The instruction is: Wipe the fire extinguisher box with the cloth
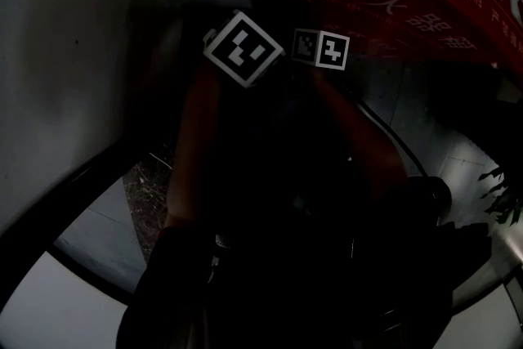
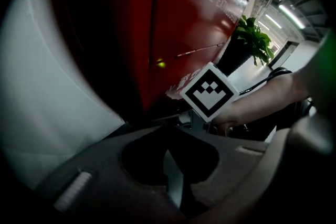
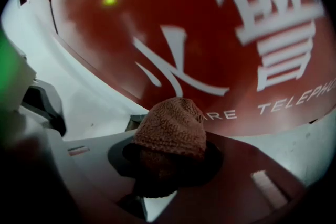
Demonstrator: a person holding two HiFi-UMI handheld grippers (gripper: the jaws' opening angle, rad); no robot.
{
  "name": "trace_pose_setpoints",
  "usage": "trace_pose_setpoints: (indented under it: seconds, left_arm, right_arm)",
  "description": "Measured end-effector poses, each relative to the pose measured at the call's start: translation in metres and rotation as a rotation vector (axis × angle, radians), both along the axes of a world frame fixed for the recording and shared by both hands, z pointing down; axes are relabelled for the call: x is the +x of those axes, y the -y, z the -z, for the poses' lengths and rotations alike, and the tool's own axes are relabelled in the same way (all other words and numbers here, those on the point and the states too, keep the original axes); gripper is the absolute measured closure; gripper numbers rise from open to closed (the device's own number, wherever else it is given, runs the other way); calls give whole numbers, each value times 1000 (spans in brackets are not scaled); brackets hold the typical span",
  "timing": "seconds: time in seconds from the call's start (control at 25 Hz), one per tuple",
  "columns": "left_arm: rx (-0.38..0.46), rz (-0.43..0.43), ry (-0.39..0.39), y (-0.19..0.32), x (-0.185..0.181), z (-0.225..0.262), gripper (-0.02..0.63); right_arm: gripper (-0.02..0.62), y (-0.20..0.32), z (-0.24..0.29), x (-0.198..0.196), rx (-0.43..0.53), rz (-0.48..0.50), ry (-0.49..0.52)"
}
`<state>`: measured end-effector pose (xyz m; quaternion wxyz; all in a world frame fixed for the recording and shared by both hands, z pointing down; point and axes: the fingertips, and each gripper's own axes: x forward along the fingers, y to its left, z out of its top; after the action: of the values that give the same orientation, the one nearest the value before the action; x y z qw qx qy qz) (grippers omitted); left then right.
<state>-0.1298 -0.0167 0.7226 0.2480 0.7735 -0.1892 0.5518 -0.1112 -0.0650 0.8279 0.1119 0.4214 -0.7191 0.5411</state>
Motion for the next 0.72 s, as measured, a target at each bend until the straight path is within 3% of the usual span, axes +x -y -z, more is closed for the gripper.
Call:
trace_pose_setpoints:
  seconds: [0.72]
  left_arm:
    - [-15,34,-19,8,-3,-5,603]
  right_arm:
    - [474,0,87,4,119,55,61]
